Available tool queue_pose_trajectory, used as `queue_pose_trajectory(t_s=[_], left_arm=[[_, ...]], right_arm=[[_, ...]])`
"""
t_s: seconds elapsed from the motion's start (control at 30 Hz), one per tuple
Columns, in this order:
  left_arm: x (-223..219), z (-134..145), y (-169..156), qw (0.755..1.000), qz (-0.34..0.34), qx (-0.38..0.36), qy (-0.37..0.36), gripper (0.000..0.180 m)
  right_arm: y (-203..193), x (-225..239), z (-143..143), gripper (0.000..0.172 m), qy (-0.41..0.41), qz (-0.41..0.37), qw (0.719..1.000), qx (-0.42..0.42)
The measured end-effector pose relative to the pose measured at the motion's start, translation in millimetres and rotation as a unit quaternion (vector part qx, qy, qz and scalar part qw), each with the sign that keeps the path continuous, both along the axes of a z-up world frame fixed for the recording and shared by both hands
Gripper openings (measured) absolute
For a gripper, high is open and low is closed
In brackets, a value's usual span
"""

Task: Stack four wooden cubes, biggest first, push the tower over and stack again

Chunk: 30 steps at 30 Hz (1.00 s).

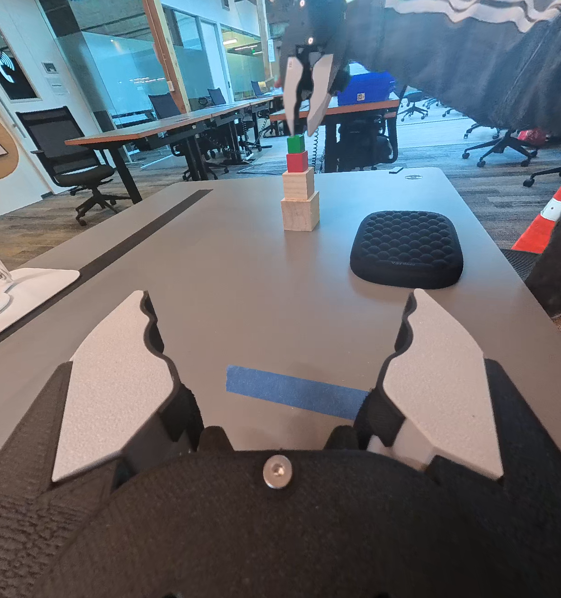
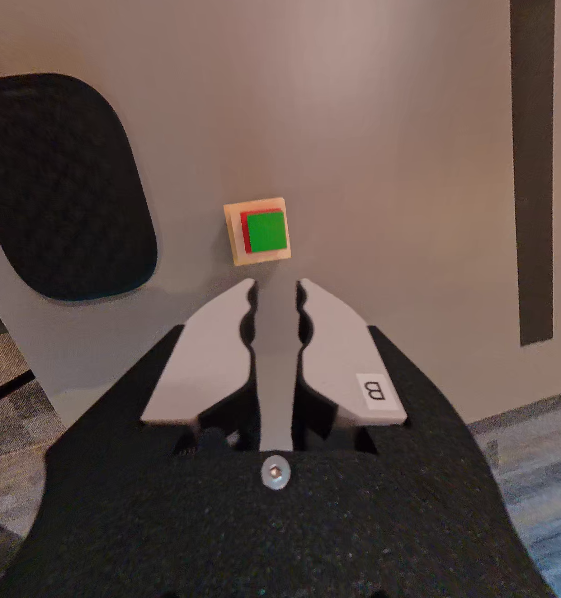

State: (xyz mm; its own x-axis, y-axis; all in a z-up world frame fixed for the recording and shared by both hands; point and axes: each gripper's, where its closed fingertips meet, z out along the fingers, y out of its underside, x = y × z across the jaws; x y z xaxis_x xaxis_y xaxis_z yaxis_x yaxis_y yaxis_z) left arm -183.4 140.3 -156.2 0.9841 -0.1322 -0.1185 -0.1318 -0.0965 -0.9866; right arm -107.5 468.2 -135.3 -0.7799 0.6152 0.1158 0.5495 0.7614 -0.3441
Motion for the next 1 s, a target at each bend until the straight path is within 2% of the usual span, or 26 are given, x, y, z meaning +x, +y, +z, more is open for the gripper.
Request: queue_pose_trajectory(t_s=[0.07,0.3,0.4,0.67,0.9,1.0], left_arm=[[0.6,0.1,0.2,1.0,-0.001,0.0,0.001,0.14],[-0.5,-0.7,0.4,1.0,0.001,-0.001,0.0,0.14],[-0.8,-1.5,0.4,1.0,0.003,-0.002,0.0,0.14],[0.2,-1.8,0.6,1.0,0.001,-0.003,0.003,0.14],[0.4,-2.3,0.6,1.0,0.0,-0.004,0.003,0.14],[0.9,-2.1,0.6,1.0,-0.001,-0.004,0.004,0.14]], right_arm=[[8.3,7.4,-7.3,0.0,0.0,-0.015,1.0,0.001],[12.8,17.1,-65.1,0.0,-0.022,-0.04,0.999,-0.005],[5.2,10.5,-77.0,0.0,-0.017,-0.038,0.999,-0.02],[-26.9,-12.2,-59.4,0.0,0.008,-0.006,0.998,-0.057],[-45.5,-26.6,-49.9,0.0,0.014,0.019,0.998,-0.051],[-49.2,-26.7,-44.1,0.018,0.013,0.025,0.998,-0.055]])
